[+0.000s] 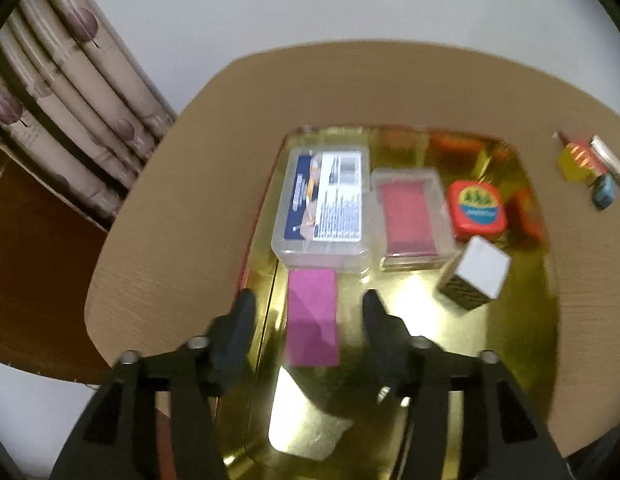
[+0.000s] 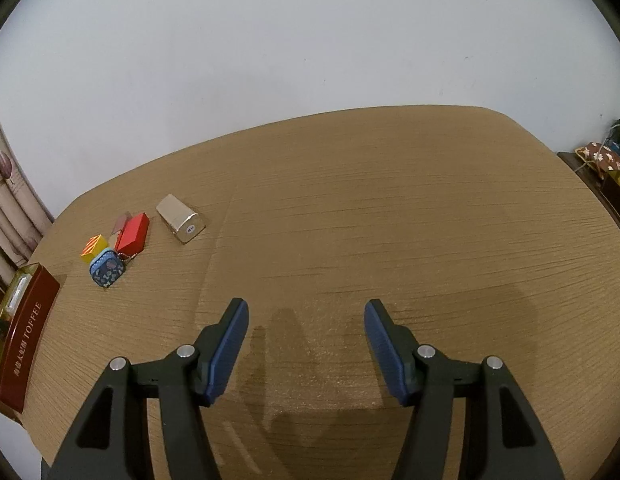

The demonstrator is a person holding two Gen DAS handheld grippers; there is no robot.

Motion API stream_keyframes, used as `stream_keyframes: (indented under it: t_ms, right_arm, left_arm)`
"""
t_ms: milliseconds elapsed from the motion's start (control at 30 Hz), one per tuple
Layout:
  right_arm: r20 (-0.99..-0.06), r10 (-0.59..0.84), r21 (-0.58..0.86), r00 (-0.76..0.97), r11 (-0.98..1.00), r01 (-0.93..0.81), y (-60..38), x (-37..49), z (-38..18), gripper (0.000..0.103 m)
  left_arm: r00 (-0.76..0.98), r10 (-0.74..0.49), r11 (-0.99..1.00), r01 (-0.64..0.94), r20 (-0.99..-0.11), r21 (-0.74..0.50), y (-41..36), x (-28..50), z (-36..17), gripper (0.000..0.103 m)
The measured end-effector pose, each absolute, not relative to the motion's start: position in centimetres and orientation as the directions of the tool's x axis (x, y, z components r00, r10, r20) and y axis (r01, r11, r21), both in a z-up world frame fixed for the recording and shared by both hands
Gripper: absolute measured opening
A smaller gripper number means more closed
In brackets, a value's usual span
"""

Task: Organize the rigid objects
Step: 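Grasp the gold metal bar with the right tool and lower it into the tin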

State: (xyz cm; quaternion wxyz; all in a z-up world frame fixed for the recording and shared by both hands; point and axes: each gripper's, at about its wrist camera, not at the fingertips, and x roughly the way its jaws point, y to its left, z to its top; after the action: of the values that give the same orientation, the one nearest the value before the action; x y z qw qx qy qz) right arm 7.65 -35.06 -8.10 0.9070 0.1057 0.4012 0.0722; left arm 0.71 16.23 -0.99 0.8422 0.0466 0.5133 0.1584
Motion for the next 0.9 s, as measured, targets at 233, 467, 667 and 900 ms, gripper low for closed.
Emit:
stream_keyframes:
  t_ms: [233,467,667,900]
  right_arm:
    - [-0.708,0.303,0.266,0.638,0.951,-0.157,-34.1,8.0,-7.7,0.062]
    - [-0.728,0.403,0.168,0.554,0.889,-0.426,-27.7,12.1,-4.2,0.062]
    - [-0.801,0.355,0.047,0.481,0.84,-0.54,-22.5,17.4,-3.9,0.062]
    - [-0.86,0.296,-0.022,0.416,0.793,-0.609,-18.2,21.5,-6.5,0.062]
  left_arm:
    - [0.579,0.203,0.968,-0.242,-0.79,0.071,12.7,-6.3,3.4,0.063]
    - [0.617,0.134,0.969,-0.247,-0.775,-0.029,9.0,-13.3,2.5,0.079]
    - [0.584,0.124,0.953,-0.295,-0.802,-0.067,9.3,-15.1,0.6,0.079]
    - [0.562,0.13,0.927,-0.361,-0.817,-0.101,11.0,-15.3,-0.6,0.079]
